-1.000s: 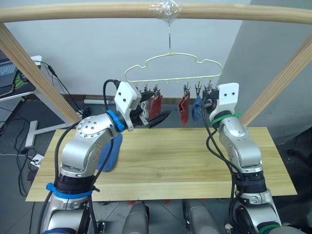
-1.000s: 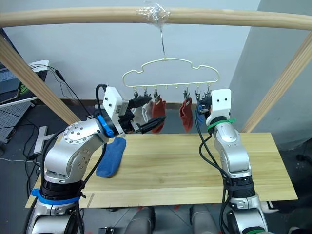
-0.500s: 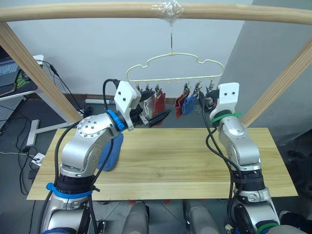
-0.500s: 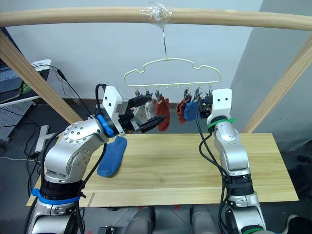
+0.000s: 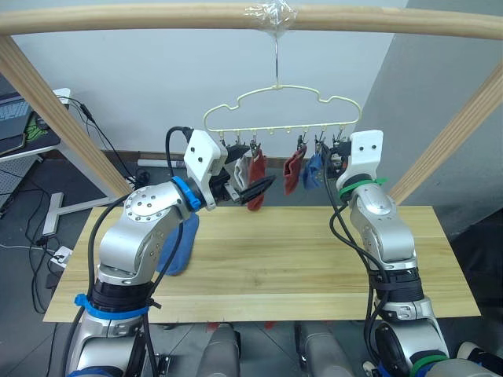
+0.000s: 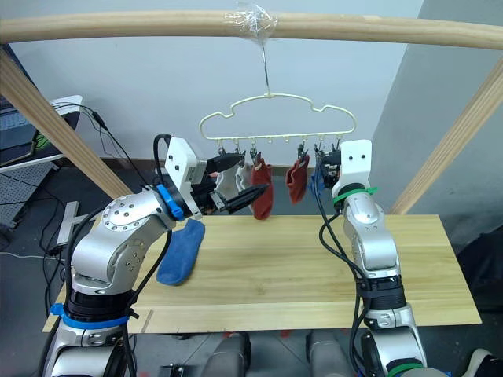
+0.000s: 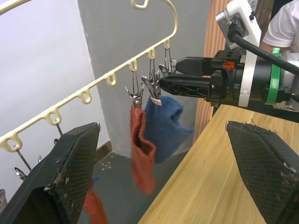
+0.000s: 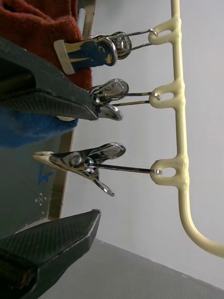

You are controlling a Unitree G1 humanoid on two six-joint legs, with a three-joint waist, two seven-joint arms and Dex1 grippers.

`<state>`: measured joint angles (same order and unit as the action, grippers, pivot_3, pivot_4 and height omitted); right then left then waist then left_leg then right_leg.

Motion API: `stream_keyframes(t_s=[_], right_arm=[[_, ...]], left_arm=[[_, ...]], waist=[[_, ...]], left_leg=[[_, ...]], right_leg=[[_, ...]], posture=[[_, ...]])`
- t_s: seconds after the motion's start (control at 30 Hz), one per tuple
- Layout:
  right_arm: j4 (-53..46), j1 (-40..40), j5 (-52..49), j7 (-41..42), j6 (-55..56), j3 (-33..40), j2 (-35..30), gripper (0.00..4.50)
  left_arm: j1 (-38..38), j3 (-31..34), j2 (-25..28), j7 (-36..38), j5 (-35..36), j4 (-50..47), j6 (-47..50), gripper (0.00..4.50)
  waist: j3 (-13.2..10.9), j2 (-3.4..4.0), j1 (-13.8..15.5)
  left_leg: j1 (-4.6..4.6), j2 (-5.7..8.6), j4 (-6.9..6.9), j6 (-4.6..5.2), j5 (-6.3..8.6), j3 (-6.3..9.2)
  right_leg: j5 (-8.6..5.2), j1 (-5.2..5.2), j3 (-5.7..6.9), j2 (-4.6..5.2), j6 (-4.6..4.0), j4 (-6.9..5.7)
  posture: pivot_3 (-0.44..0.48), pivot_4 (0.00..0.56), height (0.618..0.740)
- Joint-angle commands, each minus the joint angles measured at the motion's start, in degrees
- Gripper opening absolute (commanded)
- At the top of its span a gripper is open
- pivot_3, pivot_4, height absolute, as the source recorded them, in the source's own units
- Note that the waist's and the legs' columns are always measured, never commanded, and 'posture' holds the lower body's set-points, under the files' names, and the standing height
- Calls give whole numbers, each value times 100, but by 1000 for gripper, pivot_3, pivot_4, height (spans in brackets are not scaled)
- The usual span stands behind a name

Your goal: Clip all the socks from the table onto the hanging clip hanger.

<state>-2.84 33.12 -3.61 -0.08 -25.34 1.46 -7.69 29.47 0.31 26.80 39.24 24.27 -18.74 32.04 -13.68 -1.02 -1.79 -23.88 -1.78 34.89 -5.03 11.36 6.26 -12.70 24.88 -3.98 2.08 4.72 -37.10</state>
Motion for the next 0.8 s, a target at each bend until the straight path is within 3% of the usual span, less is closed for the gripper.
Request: stream_keyframes(t_s=[0.03,0.23,0.33,0.4,0.8], right_arm=[[-103,180,4,-24,170,114,23,3175],[-79,220,10,-26,183,124,63,3175],[-69,245,7,-15,198,131,85,2606],[-50,263,34,-25,182,131,82,1930],[75,368,75,-12,233,111,74,1930]], left_arm=[[156,78,-5,-43,100,-210,-65,4500],[220,72,6,-47,155,-243,-22,4500],[249,65,-6,-65,172,-261,-3,4500],[247,64,0,-67,183,-271,1,4500],[268,51,7,-101,275,-332,70,4500]], waist=[[0,0,0],[0,0,-1],[0,0,-1],[0,0,0],[0,0,-1]], left_leg=[[0,0,0,0,0,0],[0,0,0,0,0,0],[1,0,1,0,0,0],[1,0,1,0,0,1],[1,0,1,0,0,0]], right_leg=[[0,0,0,0,0,0],[0,0,0,0,0,-1],[1,0,0,0,0,-3],[1,0,0,0,0,-3],[0,-1,0,0,0,-3]], posture=[[108,201,740],[109,203,740],[108,205,740],[108,206,740],[109,213,740]])
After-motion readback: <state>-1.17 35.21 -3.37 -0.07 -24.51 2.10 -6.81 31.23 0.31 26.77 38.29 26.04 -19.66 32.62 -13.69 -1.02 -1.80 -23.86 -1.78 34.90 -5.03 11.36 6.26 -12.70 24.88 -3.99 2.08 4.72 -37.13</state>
